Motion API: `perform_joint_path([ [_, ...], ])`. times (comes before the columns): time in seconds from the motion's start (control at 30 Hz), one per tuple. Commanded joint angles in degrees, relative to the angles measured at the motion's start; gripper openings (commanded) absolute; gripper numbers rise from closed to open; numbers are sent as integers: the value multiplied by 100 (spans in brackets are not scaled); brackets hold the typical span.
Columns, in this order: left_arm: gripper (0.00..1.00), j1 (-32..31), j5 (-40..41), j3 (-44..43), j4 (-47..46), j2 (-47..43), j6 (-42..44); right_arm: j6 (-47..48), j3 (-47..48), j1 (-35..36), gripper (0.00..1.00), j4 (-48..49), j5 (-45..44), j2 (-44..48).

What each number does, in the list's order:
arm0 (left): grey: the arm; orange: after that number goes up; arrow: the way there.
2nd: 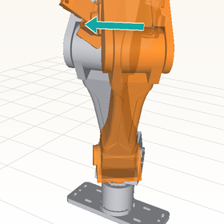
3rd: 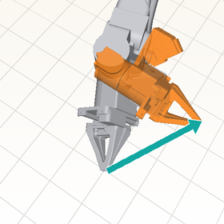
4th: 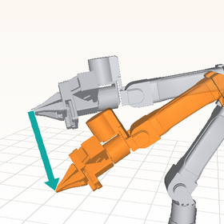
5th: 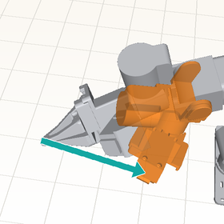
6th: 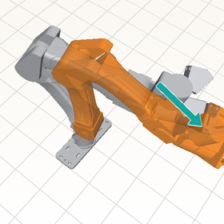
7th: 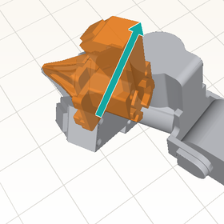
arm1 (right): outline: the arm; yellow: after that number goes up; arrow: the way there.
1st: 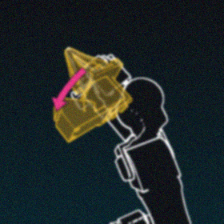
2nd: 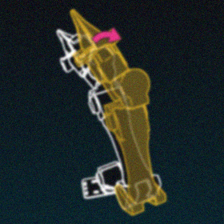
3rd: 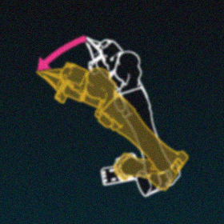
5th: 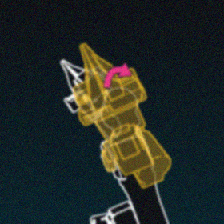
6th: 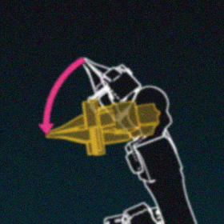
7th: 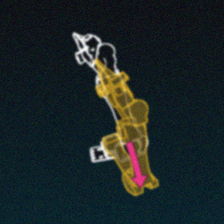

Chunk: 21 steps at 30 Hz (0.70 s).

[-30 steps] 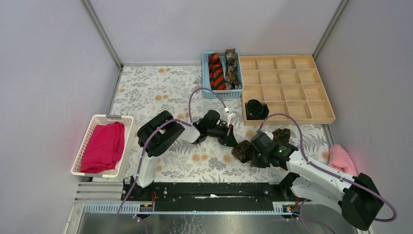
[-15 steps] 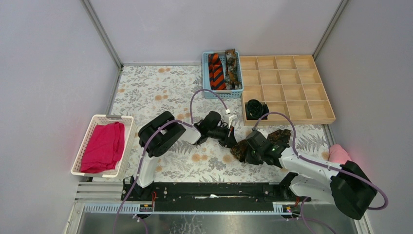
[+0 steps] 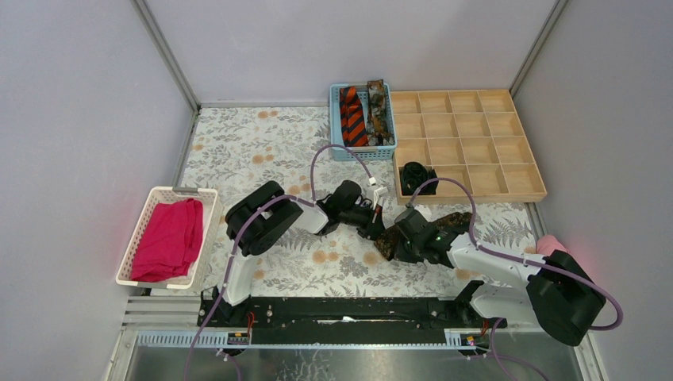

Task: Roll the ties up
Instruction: Roll the tie at the center of the board.

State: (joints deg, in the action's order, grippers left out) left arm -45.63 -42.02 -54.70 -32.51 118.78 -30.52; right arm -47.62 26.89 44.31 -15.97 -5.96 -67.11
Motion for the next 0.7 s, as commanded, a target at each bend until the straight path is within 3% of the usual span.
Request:
perform_joint_path([
  [0.0,0,-44,340,-234,525,44,396,42,52,87,0,-636,-591,261],
  [0.3,0,113,1054,-1267,1698,152,1012,-313,18,205,0,-1540,-823,949],
  [0.67,0,122,950,-1434,1669,513,866,-818,-28,213,0,-2177,-1264,844],
])
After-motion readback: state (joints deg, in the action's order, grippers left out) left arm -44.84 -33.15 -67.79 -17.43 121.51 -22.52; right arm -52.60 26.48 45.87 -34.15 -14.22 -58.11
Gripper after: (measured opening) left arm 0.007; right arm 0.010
